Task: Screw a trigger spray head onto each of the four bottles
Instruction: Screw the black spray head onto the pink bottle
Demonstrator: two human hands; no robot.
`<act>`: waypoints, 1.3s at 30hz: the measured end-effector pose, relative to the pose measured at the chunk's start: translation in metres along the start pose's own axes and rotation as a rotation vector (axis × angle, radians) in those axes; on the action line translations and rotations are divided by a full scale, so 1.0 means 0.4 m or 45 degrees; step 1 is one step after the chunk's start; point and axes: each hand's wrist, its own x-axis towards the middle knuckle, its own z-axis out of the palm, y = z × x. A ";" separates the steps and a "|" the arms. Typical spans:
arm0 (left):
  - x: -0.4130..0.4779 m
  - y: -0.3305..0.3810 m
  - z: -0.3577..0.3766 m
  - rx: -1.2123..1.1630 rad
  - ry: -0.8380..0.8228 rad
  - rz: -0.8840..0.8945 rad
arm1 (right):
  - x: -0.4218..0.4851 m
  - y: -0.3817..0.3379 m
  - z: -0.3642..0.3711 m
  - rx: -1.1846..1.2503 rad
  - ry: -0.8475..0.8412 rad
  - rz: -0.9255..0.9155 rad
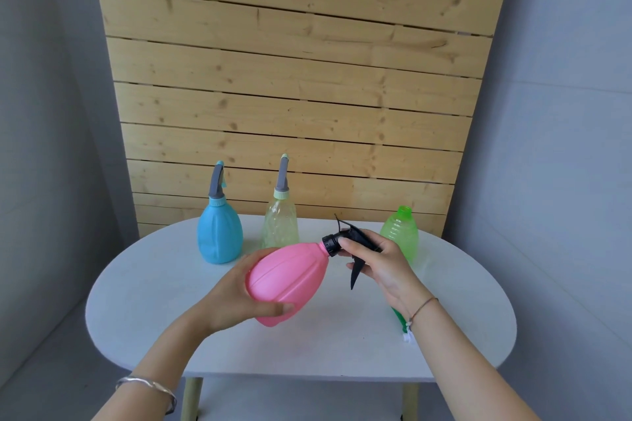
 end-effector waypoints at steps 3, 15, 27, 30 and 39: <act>-0.003 0.006 0.002 -0.028 -0.022 0.014 | -0.003 -0.001 0.000 0.019 0.059 -0.014; 0.001 0.049 0.040 -0.732 0.060 -0.142 | -0.007 -0.006 0.062 0.433 0.159 -0.101; 0.018 0.028 0.038 -1.133 -0.093 -0.445 | 0.003 -0.010 0.034 0.147 -0.109 -0.318; 0.017 0.032 0.044 -0.995 -0.057 -0.345 | 0.007 0.002 0.044 0.216 0.034 -0.304; 0.017 0.039 0.056 -0.790 -0.138 -0.323 | 0.012 0.019 0.045 0.261 0.140 -0.252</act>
